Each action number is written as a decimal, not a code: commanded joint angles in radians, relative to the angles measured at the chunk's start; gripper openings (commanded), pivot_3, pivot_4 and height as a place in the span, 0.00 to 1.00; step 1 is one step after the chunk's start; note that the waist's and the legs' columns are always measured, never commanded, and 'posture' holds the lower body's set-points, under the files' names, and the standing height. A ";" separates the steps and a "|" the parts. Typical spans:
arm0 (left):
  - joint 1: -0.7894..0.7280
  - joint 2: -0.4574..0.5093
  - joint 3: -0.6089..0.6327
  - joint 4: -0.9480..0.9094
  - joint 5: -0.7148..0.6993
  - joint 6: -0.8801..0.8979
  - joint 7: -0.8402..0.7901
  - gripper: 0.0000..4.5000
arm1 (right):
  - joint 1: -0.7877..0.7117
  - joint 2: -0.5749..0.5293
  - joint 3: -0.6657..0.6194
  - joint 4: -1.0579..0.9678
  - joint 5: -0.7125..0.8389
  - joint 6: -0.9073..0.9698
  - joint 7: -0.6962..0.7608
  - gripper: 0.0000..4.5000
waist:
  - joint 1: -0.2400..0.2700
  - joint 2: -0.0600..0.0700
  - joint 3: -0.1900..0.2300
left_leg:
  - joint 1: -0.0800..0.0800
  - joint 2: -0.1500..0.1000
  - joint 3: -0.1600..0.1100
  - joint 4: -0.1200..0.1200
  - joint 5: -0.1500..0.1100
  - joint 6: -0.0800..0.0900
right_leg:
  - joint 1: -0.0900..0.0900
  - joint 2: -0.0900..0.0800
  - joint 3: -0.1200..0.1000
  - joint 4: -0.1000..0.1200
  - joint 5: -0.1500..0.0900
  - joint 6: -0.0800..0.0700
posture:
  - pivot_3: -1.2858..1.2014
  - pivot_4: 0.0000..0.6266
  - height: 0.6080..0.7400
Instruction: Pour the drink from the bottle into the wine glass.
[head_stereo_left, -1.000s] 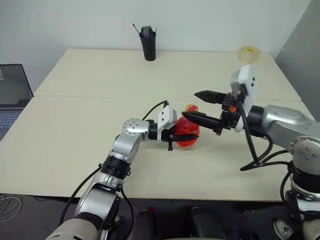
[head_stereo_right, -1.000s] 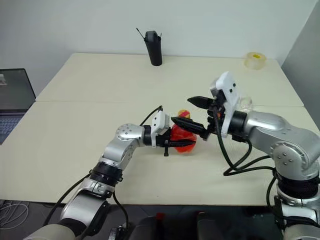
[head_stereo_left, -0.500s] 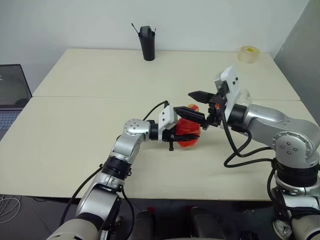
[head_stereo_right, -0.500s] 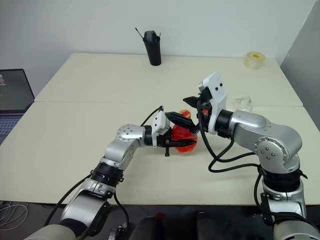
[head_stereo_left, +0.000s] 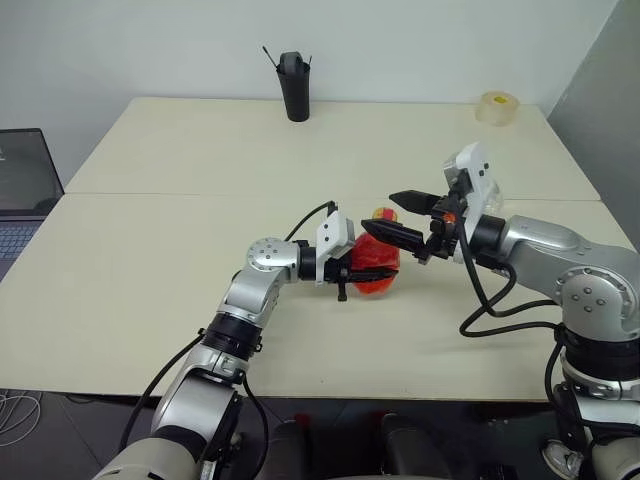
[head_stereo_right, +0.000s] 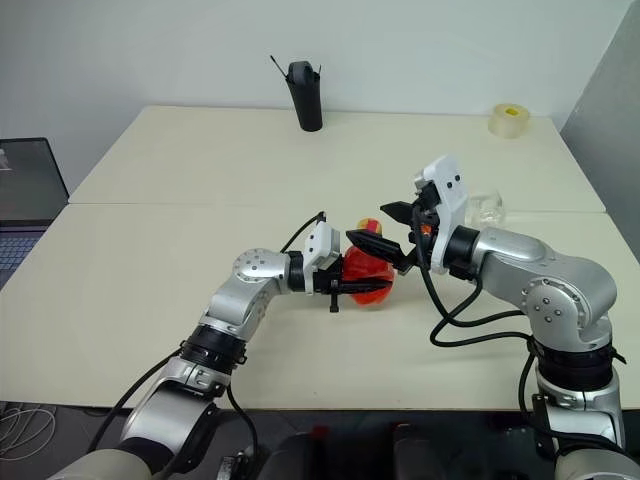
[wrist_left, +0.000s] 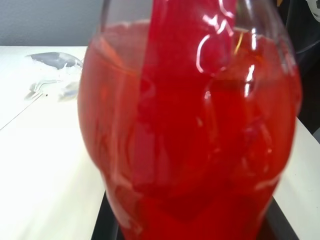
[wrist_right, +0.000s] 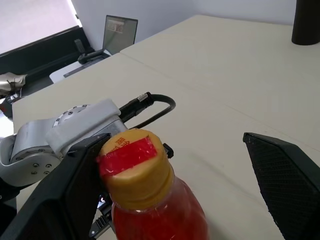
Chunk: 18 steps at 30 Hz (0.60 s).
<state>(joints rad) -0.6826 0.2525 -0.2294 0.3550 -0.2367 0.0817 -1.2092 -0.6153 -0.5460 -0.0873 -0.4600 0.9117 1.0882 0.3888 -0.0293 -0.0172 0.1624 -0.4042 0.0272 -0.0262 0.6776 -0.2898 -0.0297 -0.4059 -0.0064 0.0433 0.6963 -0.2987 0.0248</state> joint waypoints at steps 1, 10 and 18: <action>-0.012 -0.001 0.007 -0.051 -0.013 -0.010 -0.002 0.23 | 0.008 -0.028 -0.058 -0.048 0.040 0.004 0.006 1.00 | 0.000 0.000 0.000 | 0.000 0.000 0.000 0.000 0.000 0.000 | 0.000 0.000 0.000 0.000 0.000 0.000 | 0.52 0.24 1.00; -0.020 -0.003 0.007 -0.035 -0.010 -0.017 -0.005 0.23 | 0.029 -0.043 -0.054 -0.097 0.115 0.010 0.029 1.00 | 0.000 0.000 0.000 | 0.000 0.000 0.000 0.000 0.000 0.000 | 0.000 0.000 0.000 0.000 0.000 0.000 | 0.52 0.24 1.00; -0.019 -0.003 0.009 -0.035 -0.009 -0.017 -0.002 0.23 | -0.002 -0.015 -0.031 -0.071 0.098 -0.004 0.000 1.00 | 0.000 0.000 0.000 | 0.000 0.000 0.000 0.000 0.000 0.000 | 0.000 0.000 0.000 0.000 0.000 0.000 | 0.52 0.24 1.00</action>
<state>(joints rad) -0.6825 0.2517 -0.2295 0.3546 -0.2354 0.0814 -1.2107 -0.5919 -0.5648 -0.1114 -0.5211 1.0058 1.1026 0.3923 -0.0295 -0.0172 0.1624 -0.4041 0.0272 -0.0262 0.6775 -0.2898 -0.0296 -0.4059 -0.0061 0.0433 0.6962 -0.2987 0.0249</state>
